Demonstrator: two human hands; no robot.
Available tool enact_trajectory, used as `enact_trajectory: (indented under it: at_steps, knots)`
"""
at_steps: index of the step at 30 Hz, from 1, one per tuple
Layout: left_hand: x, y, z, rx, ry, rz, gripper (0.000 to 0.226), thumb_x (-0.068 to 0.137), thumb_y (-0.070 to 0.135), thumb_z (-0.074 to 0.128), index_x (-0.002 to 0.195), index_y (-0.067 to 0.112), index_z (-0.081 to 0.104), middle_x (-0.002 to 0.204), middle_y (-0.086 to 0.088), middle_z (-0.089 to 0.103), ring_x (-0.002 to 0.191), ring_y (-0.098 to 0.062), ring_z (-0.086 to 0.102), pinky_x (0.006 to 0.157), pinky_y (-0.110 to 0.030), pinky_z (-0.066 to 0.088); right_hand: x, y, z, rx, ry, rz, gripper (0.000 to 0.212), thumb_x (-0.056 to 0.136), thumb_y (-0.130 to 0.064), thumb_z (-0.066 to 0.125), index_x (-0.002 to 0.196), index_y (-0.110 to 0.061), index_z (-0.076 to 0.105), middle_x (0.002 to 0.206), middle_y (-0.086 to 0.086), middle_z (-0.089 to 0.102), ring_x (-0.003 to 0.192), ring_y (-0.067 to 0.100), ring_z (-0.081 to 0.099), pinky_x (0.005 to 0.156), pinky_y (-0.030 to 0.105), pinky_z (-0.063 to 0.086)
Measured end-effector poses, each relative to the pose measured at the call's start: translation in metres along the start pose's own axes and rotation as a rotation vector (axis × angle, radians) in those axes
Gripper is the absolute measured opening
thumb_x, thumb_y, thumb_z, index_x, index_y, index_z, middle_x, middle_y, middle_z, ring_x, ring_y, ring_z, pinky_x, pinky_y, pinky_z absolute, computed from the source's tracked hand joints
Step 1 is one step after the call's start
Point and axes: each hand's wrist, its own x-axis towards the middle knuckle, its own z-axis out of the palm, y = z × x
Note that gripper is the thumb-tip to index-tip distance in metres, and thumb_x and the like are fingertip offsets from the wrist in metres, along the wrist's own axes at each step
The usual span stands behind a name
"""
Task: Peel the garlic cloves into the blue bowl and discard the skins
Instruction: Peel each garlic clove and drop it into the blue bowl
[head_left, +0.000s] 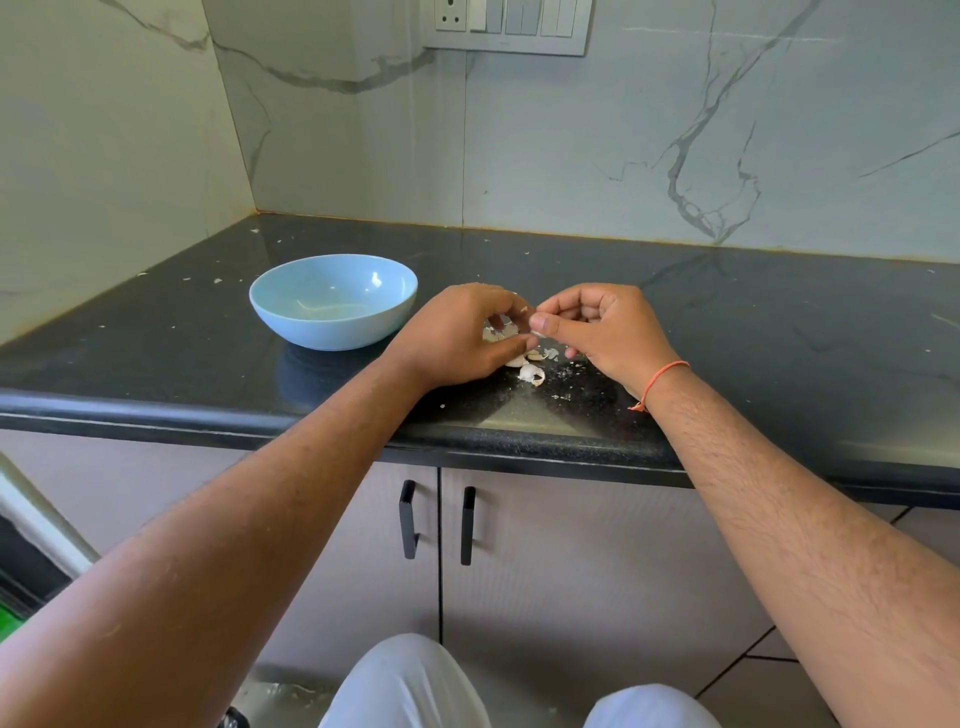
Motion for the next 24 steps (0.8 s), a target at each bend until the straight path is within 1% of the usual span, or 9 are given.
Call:
enact_trajectory:
  at_steps: [2, 4, 7, 10, 13, 16, 18, 21, 24]
  knots:
    - [0.001, 0.000, 0.000, -0.017, 0.007, -0.018, 0.023, 0.092, 0.043, 0.078, 0.107, 0.025, 0.079, 0.097, 0.014, 0.075, 0.087, -0.002, 0.066, 0.079, -0.027, 0.054, 0.000, 0.000, -0.001, 0.037, -0.003, 0.010, 0.016, 0.085, -0.016, 0.086, 0.098, -0.011, 0.080, 0.087, 0.010, 0.079, 0.066, 0.015, 0.072, 0.063, 0.026, 0.061]
    - [0.001, -0.001, -0.001, -0.051, 0.012, -0.049, 0.018, 0.091, 0.043, 0.080, 0.101, 0.029, 0.078, 0.091, 0.021, 0.072, 0.086, -0.001, 0.066, 0.077, -0.021, 0.051, 0.000, 0.001, -0.001, 0.073, -0.017, 0.018, 0.017, 0.085, -0.013, 0.086, 0.101, -0.010, 0.080, 0.087, 0.007, 0.080, 0.074, 0.021, 0.077, 0.070, 0.028, 0.063]
    - [0.002, -0.004, -0.001, -0.135, -0.003, -0.085, 0.012, 0.089, 0.041, 0.083, 0.096, 0.034, 0.077, 0.087, 0.024, 0.071, 0.088, -0.003, 0.067, 0.079, -0.018, 0.051, -0.002, 0.001, -0.001, 0.106, -0.037, 0.000, 0.017, 0.085, -0.008, 0.084, 0.101, -0.009, 0.080, 0.090, 0.002, 0.081, 0.084, 0.019, 0.078, 0.075, 0.029, 0.064]
    - [0.003, -0.008, -0.001, -0.256, -0.018, -0.123, 0.013, 0.089, 0.037, 0.085, 0.096, 0.027, 0.080, 0.087, 0.017, 0.076, 0.086, -0.005, 0.071, 0.080, -0.017, 0.053, -0.002, 0.000, -0.002, 0.123, -0.040, -0.028, 0.016, 0.086, -0.009, 0.084, 0.100, -0.013, 0.080, 0.093, 0.004, 0.081, 0.092, 0.023, 0.078, 0.079, 0.035, 0.065]
    - [0.003, -0.009, -0.003, -0.373, -0.013, -0.148, 0.013, 0.088, 0.031, 0.086, 0.097, 0.021, 0.081, 0.086, 0.012, 0.078, 0.080, -0.004, 0.070, 0.079, -0.016, 0.053, -0.003, 0.000, -0.002, 0.126, -0.044, -0.031, 0.017, 0.086, -0.011, 0.084, 0.102, -0.016, 0.080, 0.096, 0.005, 0.081, 0.095, 0.022, 0.078, 0.081, 0.038, 0.065]
    - [0.003, -0.010, -0.004, -0.464, -0.040, -0.187, 0.010, 0.089, 0.023, 0.086, 0.094, 0.018, 0.079, 0.081, 0.013, 0.075, 0.074, 0.000, 0.066, 0.076, -0.015, 0.052, -0.003, 0.001, 0.000, 0.074, -0.040, -0.037, 0.017, 0.087, -0.014, 0.083, 0.104, -0.016, 0.081, 0.097, 0.003, 0.081, 0.095, 0.021, 0.078, 0.085, 0.043, 0.065]
    - [0.004, -0.012, -0.004, -0.491, -0.067, -0.208, 0.010, 0.089, 0.021, 0.085, 0.094, 0.015, 0.078, 0.080, 0.013, 0.074, 0.072, 0.001, 0.064, 0.073, -0.014, 0.051, -0.003, 0.002, 0.001, -0.007, -0.032, -0.061, 0.015, 0.089, -0.018, 0.083, 0.104, -0.017, 0.083, 0.095, -0.002, 0.081, 0.092, 0.017, 0.077, 0.087, 0.045, 0.064]
    - [0.003, -0.012, -0.006, -0.501, -0.095, -0.224, 0.013, 0.091, 0.020, 0.083, 0.096, 0.010, 0.078, 0.081, 0.008, 0.074, 0.070, 0.000, 0.063, 0.071, -0.013, 0.050, -0.003, 0.002, 0.001, -0.096, -0.031, -0.095, 0.013, 0.091, -0.024, 0.081, 0.104, -0.021, 0.084, 0.096, -0.010, 0.080, 0.094, 0.011, 0.075, 0.089, 0.044, 0.063]
    - [0.003, -0.011, -0.007, -0.493, -0.090, -0.220, 0.012, 0.092, 0.022, 0.082, 0.097, 0.011, 0.079, 0.084, 0.004, 0.075, 0.071, -0.001, 0.064, 0.072, -0.014, 0.051, -0.003, 0.001, 0.002, -0.145, -0.041, -0.141, 0.011, 0.093, -0.026, 0.078, 0.102, -0.022, 0.084, 0.099, -0.012, 0.079, 0.096, 0.008, 0.072, 0.088, 0.036, 0.061]
